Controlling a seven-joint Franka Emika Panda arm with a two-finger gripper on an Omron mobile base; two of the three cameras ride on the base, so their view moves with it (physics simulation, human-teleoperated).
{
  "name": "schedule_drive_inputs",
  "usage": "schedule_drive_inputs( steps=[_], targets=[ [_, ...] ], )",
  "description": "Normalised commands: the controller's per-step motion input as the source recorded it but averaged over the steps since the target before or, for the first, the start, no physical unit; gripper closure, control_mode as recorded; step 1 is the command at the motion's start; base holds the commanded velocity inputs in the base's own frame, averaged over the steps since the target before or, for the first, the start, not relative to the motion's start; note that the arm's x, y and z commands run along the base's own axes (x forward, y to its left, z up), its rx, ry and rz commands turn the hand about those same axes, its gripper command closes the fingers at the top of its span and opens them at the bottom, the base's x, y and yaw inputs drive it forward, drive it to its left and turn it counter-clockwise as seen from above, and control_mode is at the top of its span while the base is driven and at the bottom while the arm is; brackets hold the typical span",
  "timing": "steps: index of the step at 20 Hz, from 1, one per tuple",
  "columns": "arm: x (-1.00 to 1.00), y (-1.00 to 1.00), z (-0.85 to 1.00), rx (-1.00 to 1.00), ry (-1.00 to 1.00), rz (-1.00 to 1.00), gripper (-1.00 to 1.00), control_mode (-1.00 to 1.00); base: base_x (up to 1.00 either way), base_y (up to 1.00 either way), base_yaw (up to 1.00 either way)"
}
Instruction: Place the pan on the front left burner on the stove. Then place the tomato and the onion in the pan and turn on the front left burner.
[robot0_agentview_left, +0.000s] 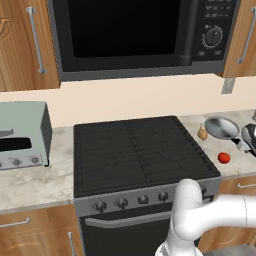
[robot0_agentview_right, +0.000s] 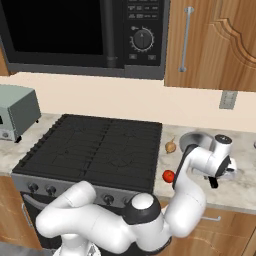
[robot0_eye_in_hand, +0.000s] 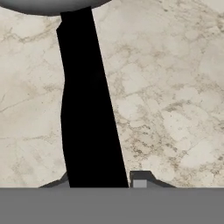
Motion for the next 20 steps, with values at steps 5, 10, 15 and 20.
schedule_drive_inputs(
  steps=[5,10,15,20],
  targets=[
    [-0.09,0.00,0.09,-0.04,-0.09,0.00,1.00,-1.00,0.00,0.00,0.00],
    [-0.02,0.00,0.28,-0.04,-0.07,0.00,1.00,-1.00,0.00,0.00,0.00],
    [0.00,0.03,0.35,-0.01,0.00,0.01,1.00,-1.00,0.00,0.00,0.00],
    [0.00,0.15,0.42,0.00,0.03,0.03,1.00,-1.00,0.00,0.00,0.00]
  ],
)
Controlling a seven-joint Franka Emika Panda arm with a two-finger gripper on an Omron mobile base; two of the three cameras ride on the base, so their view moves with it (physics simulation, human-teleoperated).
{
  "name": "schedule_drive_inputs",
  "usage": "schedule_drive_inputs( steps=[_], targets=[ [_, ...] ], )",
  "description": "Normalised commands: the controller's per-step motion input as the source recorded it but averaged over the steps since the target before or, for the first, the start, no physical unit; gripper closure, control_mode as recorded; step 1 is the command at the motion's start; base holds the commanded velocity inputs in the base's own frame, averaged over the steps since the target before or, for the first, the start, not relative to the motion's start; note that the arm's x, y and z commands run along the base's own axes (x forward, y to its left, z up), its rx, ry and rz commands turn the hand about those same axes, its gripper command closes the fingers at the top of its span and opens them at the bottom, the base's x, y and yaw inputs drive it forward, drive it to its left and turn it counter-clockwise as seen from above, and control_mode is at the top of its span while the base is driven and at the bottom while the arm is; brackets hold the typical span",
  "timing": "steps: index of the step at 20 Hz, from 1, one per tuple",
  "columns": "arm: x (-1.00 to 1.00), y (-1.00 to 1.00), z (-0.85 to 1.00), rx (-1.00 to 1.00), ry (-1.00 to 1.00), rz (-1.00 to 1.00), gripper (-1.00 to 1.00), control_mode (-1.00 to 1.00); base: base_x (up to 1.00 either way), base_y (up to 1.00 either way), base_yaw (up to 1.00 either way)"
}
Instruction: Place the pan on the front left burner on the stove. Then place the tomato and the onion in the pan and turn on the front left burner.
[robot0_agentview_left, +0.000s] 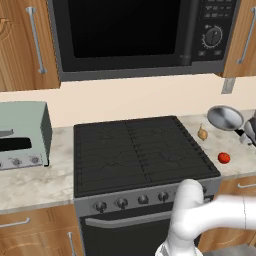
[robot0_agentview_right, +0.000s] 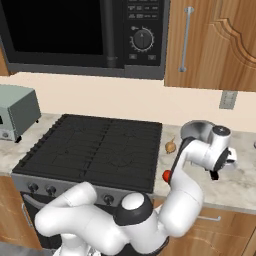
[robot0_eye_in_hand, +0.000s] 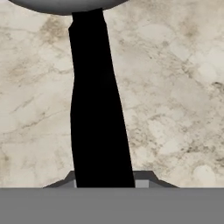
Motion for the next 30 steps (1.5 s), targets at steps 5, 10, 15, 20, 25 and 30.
schedule_drive_inputs(
  steps=[5,10,15,20,25,30],
  targets=[
    [0.00,0.30,0.27,0.00,0.03,0.07,1.00,-1.00,0.00,0.00,0.00],
    [-0.01,0.45,0.02,0.00,0.00,0.13,1.00,-1.00,0.00,0.00,0.00],
    [0.00,0.49,0.00,0.00,0.00,0.13,1.00,-1.00,0.00,0.00,0.00],
    [0.00,0.53,0.00,0.00,0.00,0.13,1.00,-1.00,0.00,0.00,0.00],
    [0.00,0.61,0.00,0.00,0.00,0.13,1.00,-1.00,0.00,0.00,0.00],
    [0.00,0.66,0.00,0.00,0.00,0.15,1.00,-1.00,0.00,0.00,0.00]
  ],
)
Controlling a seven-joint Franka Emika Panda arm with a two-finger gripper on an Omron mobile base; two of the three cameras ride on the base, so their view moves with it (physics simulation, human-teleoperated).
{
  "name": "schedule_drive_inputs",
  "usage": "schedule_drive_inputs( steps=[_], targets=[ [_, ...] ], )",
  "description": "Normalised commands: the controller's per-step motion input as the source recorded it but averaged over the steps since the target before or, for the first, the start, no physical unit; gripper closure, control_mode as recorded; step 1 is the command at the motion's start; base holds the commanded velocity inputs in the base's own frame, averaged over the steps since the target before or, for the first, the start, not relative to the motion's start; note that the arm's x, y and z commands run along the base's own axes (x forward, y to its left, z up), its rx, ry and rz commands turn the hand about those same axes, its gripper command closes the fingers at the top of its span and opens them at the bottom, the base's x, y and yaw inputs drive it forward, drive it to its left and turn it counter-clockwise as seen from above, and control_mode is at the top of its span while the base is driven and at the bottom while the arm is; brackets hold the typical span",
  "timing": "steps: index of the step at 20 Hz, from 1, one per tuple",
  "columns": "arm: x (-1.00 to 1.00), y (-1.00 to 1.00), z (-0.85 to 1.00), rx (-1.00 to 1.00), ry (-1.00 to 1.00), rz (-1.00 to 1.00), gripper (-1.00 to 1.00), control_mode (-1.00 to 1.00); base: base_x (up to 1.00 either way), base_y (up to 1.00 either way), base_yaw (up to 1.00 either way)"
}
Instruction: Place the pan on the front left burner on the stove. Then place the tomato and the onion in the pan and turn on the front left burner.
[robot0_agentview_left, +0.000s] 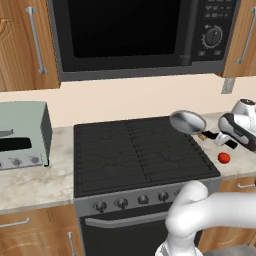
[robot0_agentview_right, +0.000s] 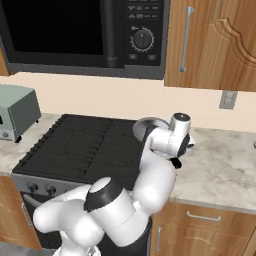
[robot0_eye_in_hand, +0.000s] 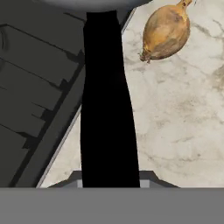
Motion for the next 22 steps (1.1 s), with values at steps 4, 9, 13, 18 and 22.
schedule_drive_inputs(
  steps=[4,9,13,18,22],
  targets=[
    [-0.04,0.71,0.00,0.00,0.00,0.16,1.00,-1.00,0.00,0.00,0.00],
    [-0.05,0.66,0.00,0.00,0.00,0.22,1.00,-1.00,0.00,0.00,0.00],
    [-0.03,0.63,0.00,0.00,0.00,0.24,1.00,-1.00,0.00,0.00,0.00],
    [-0.04,0.60,0.00,0.00,0.00,0.22,1.00,-1.00,0.00,0.00,0.00],
    [-0.09,0.57,0.00,0.00,0.00,0.21,1.00,-1.00,0.00,0.00,0.00]
  ],
)
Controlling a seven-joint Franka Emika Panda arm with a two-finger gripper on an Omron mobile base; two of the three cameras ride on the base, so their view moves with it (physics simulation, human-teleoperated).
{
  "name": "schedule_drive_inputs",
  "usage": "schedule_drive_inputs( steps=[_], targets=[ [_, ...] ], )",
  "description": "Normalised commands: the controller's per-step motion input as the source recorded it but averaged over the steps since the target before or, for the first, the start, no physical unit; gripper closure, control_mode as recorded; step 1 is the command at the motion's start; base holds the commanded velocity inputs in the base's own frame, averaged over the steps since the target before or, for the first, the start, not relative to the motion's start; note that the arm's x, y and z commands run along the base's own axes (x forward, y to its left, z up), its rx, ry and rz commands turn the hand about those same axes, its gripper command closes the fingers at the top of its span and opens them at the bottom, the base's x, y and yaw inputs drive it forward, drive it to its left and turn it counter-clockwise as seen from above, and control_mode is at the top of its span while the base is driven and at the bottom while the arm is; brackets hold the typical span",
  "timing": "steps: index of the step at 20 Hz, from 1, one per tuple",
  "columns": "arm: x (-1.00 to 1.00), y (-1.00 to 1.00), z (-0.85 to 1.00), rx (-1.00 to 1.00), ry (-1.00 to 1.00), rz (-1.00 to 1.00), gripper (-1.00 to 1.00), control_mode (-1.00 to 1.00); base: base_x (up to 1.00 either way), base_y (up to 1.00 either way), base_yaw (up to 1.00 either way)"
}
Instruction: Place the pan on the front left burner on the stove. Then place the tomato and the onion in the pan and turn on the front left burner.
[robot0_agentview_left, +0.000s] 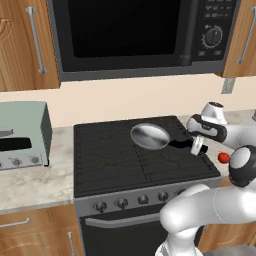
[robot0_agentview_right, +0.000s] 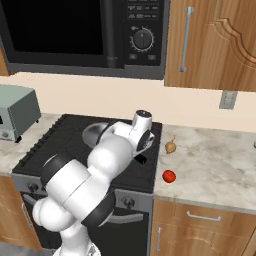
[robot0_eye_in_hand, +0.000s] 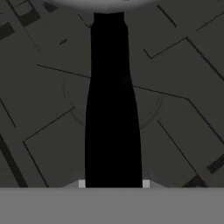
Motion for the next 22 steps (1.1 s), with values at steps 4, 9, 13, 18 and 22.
schedule_drive_inputs(
  steps=[4,9,13,18,22],
  targets=[
    [-0.09,0.57,0.00,0.00,0.00,0.19,1.00,-1.00,0.00,0.00,0.00],
    [-0.02,0.62,0.00,0.00,0.00,0.16,1.00,-1.00,0.00,0.00,0.00],
    [0.00,0.61,0.00,0.00,0.00,0.14,1.00,-1.00,0.00,0.00,0.00],
    [0.01,0.46,0.00,0.00,0.00,0.10,1.00,-1.00,0.00,0.00,0.00],
    [0.04,0.40,0.00,0.00,0.00,0.07,1.00,-1.00,0.00,0.00,0.00]
  ],
)
